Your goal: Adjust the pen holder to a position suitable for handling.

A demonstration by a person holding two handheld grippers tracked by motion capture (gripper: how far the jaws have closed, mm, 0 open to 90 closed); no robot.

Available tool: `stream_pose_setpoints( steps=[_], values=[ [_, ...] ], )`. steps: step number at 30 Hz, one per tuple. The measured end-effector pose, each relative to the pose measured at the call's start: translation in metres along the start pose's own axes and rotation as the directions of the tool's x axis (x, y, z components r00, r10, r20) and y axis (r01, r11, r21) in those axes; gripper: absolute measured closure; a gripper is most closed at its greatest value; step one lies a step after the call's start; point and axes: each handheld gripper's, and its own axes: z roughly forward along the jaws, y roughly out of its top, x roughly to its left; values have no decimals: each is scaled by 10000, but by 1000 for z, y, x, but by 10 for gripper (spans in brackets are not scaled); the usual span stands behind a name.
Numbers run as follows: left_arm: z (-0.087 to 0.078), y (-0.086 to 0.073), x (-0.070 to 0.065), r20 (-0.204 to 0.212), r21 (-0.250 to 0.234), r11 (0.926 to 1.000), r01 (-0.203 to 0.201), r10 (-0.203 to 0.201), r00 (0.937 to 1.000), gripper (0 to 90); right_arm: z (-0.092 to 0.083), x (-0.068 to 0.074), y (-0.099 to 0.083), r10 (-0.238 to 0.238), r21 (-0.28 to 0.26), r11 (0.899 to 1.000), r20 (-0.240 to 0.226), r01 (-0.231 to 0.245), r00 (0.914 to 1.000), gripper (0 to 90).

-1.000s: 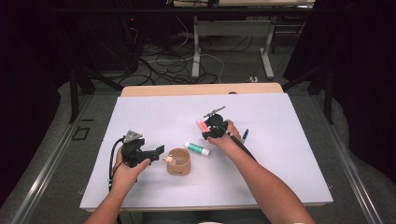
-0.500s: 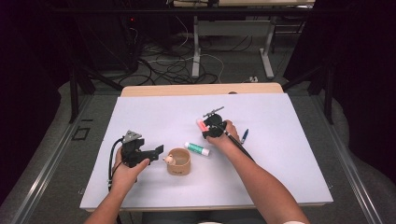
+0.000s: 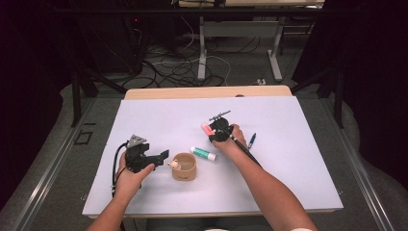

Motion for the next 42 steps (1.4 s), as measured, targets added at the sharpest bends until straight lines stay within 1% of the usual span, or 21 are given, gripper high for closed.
stream_pose_setpoints(
  steps=[6,7,8,10,13,15,18,19,20,21,22,26,27,28,29,30,34,35,37,40,42],
  values=[
    [0,0,0,26,-13,10000,1,0,10000,97,0,0,0,59,7,10000,30,-59,10000,667],
    [0,0,0,7,0,10000,-2,2,10000,98,-1,0,0,131,-16,9999,-52,-131,9999,668],
    [0,0,0,11,5,10000,-3,3,10000,99,-1,0,0,161,85,9998,68,-162,9998,668],
    [0,0,1,13,13,10000,-2,2,10000,100,-2,-1,1,188,23,9998,-66,-187,9998,668],
    [0,0,1,10,18,10000,2,-2,10000,101,-4,-2,1,139,-7,9999,-61,-139,9999,669],
    [0,0,1,10,11,10000,3,-3,10000,102,-6,-1,1,281,33,9996,-80,-281,9996,668],
    [0,0,1,10,0,10000,-13,13,10000,103,-9,-3,2,28,-3,10000,-170,-28,9999,669],
    [-1,0,1,3,-4,10000,-1,1,10000,103,-12,-3,2,91,-5,10000,-156,-91,9998,669],
    [-1,0,1,-10,4,10000,-15,15,10000,104,-13,-3,2,-33,-120,9999,-173,30,9998,669],
    [-1,0,1,-7,-5,10000,-11,11,10000,104,-15,-2,2,-4,-131,9999,-257,1,9997,669],
    [-1,0,1,-6,-2,10000,-15,15,10000,104,-17,-3,3,-263,-167,9995,-257,258,9993,669],
    [-1,0,1,-7,5,10000,-26,26,10000,107,-28,-2,3,-574,-401,9976,-287,562,9979,669],
    [-1,0,1,-2,2,10000,-27,27,10000,108,-28,-1,1,-555,-925,9944,-366,519,9978,669],
    [-1,0,1,-2,5,10000,-34,34,10000,111,-33,-2,2,-803,-587,9952,-257,787,9964,669],
    [-1,1,1,-1,7,10000,-36,36,10000,115,-36,-2,1,-790,-673,9947,-239,772,9966,669],
    [-1,1,1,13,-15,10000,-26,26,10000,119,-40,-1,0,-853,-725,9939,-350,826,9957,668],
    [-2,1,2,17,4,10000,20,-20,10000,139,-53,-2,-4,-1419,-1040,9850,-319,1379,9894,669],
    [-3,1,2,41,1,10000,27,-27,10000,148,-57,-1,-6,-1370,-1026,9857,-250,1338,9903,668],
    [-3,2,2,95,16,10000,43,-43,9999,151,-64,-2,-9,-1702,-1214,9785,-192,1667,9852,668],
    [-4,3,1,160,-18,10000,18,-17,9999,154,-75,-1,-15,-1966,-1346,9719,-127,1932,9804,668],
    [-6,5,0,239,-27,10000,43,-42,9997,155,-82,-1,-19,-2271,-1582,9619,-75,2231,9738,668]
  ],
)
